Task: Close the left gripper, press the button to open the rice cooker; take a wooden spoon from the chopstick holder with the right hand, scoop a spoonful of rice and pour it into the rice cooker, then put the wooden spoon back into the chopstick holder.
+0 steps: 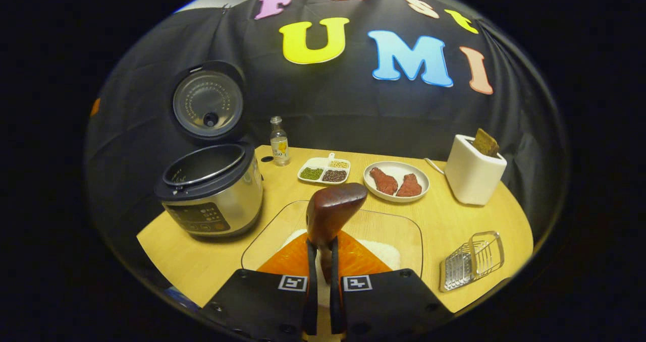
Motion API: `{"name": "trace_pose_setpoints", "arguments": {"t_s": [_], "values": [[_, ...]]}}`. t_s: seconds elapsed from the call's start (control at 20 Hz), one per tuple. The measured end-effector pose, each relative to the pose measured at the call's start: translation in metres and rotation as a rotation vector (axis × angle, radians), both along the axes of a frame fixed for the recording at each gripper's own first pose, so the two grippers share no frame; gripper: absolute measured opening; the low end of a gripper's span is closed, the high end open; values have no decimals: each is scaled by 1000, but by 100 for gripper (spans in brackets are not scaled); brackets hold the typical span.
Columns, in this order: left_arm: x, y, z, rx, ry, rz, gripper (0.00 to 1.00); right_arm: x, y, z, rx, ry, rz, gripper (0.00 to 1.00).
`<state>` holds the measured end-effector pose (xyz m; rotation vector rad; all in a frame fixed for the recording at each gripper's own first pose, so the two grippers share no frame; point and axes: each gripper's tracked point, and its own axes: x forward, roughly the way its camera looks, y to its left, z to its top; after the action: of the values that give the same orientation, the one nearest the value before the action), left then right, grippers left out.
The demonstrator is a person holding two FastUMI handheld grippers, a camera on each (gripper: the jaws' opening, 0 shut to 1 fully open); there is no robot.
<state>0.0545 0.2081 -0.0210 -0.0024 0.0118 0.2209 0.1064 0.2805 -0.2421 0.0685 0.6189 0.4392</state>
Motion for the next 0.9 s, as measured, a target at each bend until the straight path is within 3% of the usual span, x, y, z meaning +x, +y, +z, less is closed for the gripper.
{"name": "trace_pose_setpoints", "arguments": {"t_s": [0.35,0.65,0.9], "values": [[1,-10,6,4,-7,-14,78,13,-32,-4,322,240,-205,12],[3,-19,15,6,-19,-33,78,23,-61,15,541,297,-318,8],[3,-29,19,11,-28,-48,78,28,-67,40,711,339,-373,11]]}}
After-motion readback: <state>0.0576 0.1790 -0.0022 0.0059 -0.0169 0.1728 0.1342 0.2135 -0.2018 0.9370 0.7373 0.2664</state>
